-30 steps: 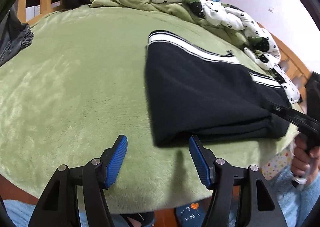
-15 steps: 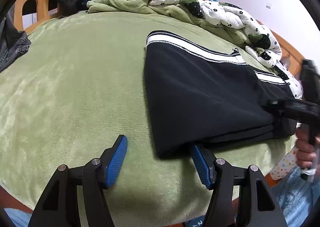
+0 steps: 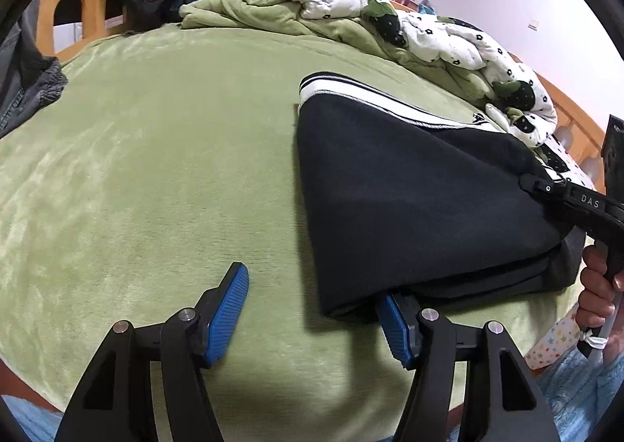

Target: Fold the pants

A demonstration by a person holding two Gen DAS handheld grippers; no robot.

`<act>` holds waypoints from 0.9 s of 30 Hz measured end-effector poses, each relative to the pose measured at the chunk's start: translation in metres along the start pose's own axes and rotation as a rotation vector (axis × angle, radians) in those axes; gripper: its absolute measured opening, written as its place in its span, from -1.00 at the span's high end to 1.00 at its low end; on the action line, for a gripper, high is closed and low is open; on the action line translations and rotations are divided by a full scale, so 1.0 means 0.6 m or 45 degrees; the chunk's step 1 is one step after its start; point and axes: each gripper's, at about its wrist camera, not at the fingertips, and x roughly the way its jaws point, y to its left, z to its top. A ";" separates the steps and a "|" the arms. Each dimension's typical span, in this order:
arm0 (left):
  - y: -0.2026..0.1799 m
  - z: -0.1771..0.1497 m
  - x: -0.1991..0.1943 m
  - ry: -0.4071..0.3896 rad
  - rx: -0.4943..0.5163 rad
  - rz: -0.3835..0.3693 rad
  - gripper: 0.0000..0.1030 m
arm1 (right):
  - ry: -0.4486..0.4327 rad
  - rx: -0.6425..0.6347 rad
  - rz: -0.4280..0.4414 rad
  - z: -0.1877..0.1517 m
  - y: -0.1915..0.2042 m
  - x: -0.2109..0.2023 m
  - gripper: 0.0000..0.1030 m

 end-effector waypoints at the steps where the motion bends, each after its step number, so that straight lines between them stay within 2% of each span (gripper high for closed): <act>1: -0.003 -0.001 0.001 0.002 0.015 -0.001 -0.19 | -0.007 -0.002 -0.027 0.002 -0.008 -0.003 0.77; 4: -0.020 -0.004 0.001 0.002 0.072 0.022 -0.19 | 0.014 0.020 -0.088 -0.007 -0.039 -0.006 0.77; 8: -0.008 -0.004 0.004 0.026 0.017 0.005 -0.19 | 0.047 0.027 -0.121 -0.019 -0.055 0.008 0.77; 12: 0.005 -0.007 -0.004 0.057 -0.013 -0.036 -0.19 | 0.116 -0.014 -0.187 -0.031 -0.042 0.020 0.58; 16: 0.010 -0.015 -0.034 0.049 0.022 -0.087 -0.19 | 0.047 0.040 -0.201 -0.040 -0.050 -0.031 0.45; 19: 0.011 -0.020 -0.065 0.020 0.058 -0.137 -0.19 | -0.030 0.005 -0.244 -0.046 -0.042 -0.071 0.44; 21: 0.005 -0.016 -0.079 -0.011 0.064 -0.157 -0.19 | -0.080 -0.035 -0.229 -0.048 -0.028 -0.094 0.43; 23: -0.011 0.002 -0.084 -0.050 0.089 -0.177 -0.19 | -0.130 -0.070 -0.162 -0.049 -0.012 -0.112 0.34; 25: -0.030 0.028 -0.072 -0.064 0.113 -0.184 -0.19 | -0.121 -0.115 -0.118 -0.051 0.004 -0.108 0.30; 27: -0.050 0.052 -0.047 -0.060 0.117 -0.208 -0.19 | -0.071 -0.165 -0.139 -0.058 0.016 -0.093 0.30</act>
